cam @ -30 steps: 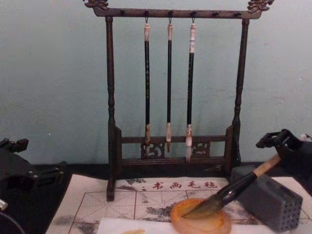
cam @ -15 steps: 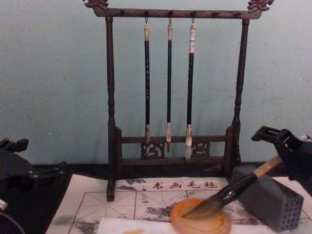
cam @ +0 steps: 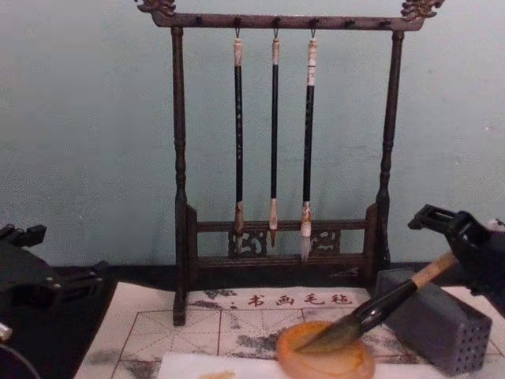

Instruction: Pick up the brush from the inkstone, write on the paper, then place the brush back to its original position.

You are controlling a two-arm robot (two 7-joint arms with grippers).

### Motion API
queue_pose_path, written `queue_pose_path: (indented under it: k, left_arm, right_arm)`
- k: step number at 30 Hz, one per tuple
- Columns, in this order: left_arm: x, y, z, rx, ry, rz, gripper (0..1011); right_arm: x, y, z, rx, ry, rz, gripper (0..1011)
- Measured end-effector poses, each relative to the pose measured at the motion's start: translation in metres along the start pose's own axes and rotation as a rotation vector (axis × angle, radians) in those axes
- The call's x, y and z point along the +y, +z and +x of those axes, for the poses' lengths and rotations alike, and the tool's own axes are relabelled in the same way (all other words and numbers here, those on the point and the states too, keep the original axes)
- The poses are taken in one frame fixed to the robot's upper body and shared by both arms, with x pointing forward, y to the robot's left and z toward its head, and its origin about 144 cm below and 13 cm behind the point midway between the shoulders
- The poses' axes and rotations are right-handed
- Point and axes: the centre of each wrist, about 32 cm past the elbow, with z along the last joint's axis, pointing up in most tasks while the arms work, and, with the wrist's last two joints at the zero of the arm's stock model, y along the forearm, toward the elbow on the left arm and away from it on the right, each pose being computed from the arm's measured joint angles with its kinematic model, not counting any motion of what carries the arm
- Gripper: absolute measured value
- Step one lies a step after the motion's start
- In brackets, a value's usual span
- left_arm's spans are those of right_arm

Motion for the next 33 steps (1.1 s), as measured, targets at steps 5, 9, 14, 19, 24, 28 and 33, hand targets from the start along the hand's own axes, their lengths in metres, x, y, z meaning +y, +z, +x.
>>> queue_pose_path:
  k: [5, 9, 14, 19, 24, 28, 33]
  left_arm:
    - [0.000, 0.000, 0.000, 0.000, 0.000, 0.000, 1001]
    - [0.000, 0.000, 0.000, 0.000, 0.000, 0.000, 1001]
    - [0.000, 0.000, 0.000, 0.000, 0.000, 0.000, 1001]
    - [0.000, 0.000, 0.000, 0.000, 0.000, 0.000, 1001]
    - [0.000, 0.000, 0.000, 0.000, 0.000, 0.000, 1001]
    - [0.000, 0.000, 0.000, 0.000, 0.000, 0.000, 1001]
    - [0.000, 0.000, 0.000, 0.000, 0.000, 0.000, 1001]
  right_arm:
    - [-0.009, 0.002, 0.006, 0.001, 0.007, -0.005, 1000]
    - [-0.019, 0.003, 0.010, -0.008, 0.020, -0.004, 1000]
    - [-0.036, 0.003, 0.018, -0.048, 0.059, -0.014, 1000]
    - [-0.052, 0.001, 0.024, -0.113, 0.106, -0.028, 1002]
    - [-0.070, -0.002, 0.035, -0.234, 0.184, -0.049, 1000]
    - [-0.081, -0.005, 0.042, -0.333, 0.235, -0.064, 1002]
    - [-0.090, -0.009, 0.047, -0.471, 0.280, -0.052, 1002]
